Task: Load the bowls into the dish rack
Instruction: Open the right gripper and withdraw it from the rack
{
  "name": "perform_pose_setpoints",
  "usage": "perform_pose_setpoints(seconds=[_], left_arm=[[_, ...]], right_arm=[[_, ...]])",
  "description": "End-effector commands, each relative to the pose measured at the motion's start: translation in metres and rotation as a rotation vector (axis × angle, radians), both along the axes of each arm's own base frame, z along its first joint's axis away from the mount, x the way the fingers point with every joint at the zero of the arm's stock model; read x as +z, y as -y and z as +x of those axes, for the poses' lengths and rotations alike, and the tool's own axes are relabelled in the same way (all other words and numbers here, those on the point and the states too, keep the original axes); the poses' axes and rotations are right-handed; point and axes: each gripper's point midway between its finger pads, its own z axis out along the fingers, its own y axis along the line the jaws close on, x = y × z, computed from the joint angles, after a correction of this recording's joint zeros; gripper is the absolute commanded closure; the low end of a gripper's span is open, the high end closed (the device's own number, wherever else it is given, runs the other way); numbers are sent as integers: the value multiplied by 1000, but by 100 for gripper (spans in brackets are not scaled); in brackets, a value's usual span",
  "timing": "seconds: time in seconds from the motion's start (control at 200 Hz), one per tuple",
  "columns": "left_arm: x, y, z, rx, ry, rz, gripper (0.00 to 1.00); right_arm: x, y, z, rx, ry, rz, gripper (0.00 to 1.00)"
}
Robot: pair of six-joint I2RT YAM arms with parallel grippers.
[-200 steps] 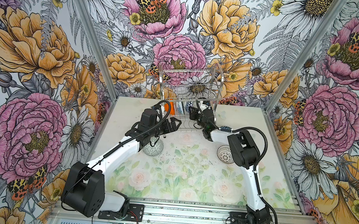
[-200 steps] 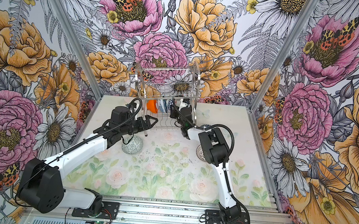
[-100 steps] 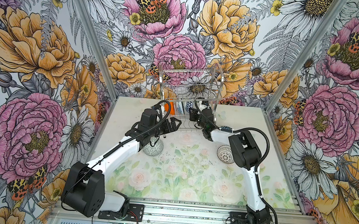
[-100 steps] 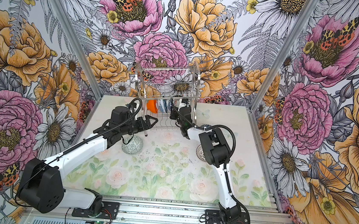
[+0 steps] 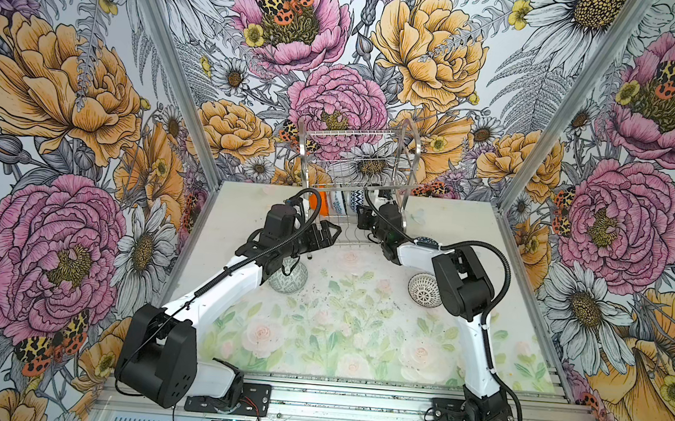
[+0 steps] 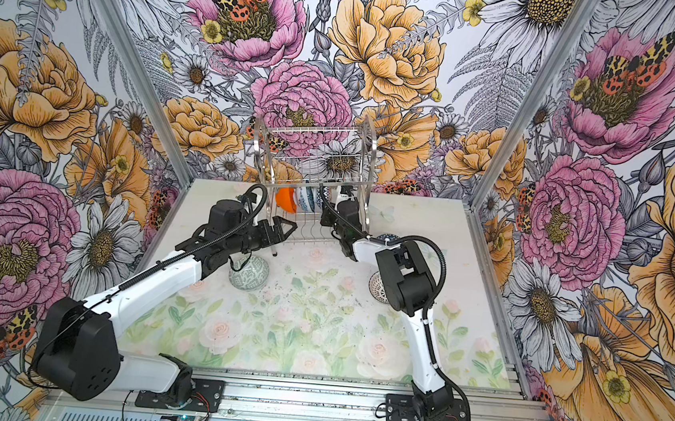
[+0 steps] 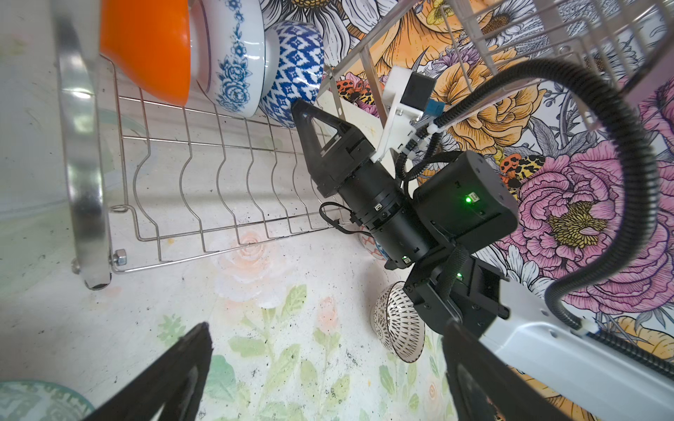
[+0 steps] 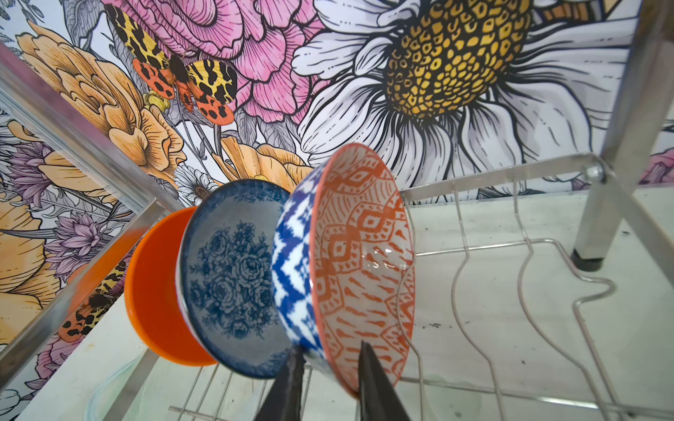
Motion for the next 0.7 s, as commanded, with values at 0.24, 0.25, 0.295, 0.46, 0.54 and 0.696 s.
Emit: perform_pose_setpoints(seconds=[0.24, 0.25, 0.295, 0.46, 0.54, 0.696], left_arm=[[4, 3, -4, -17, 17, 5, 1], [4, 3, -4, -16, 18, 4, 1], [4, 3, -4, -16, 18, 5, 1], [3, 3, -4, -16, 15, 6, 1], [4, 3, -4, -16, 17, 5, 1], [4, 3, -4, -17, 18, 4, 1]], right_arm=[[18, 5, -6, -12, 19, -52, 71], [18, 6, -6, -12, 20, -53, 71], [20, 6, -6, -12, 22, -53, 71], [22, 7, -7, -11, 26, -55, 70], [22, 7, -8, -12, 26, -56, 70], [24, 9, -8, -14, 28, -57, 70]])
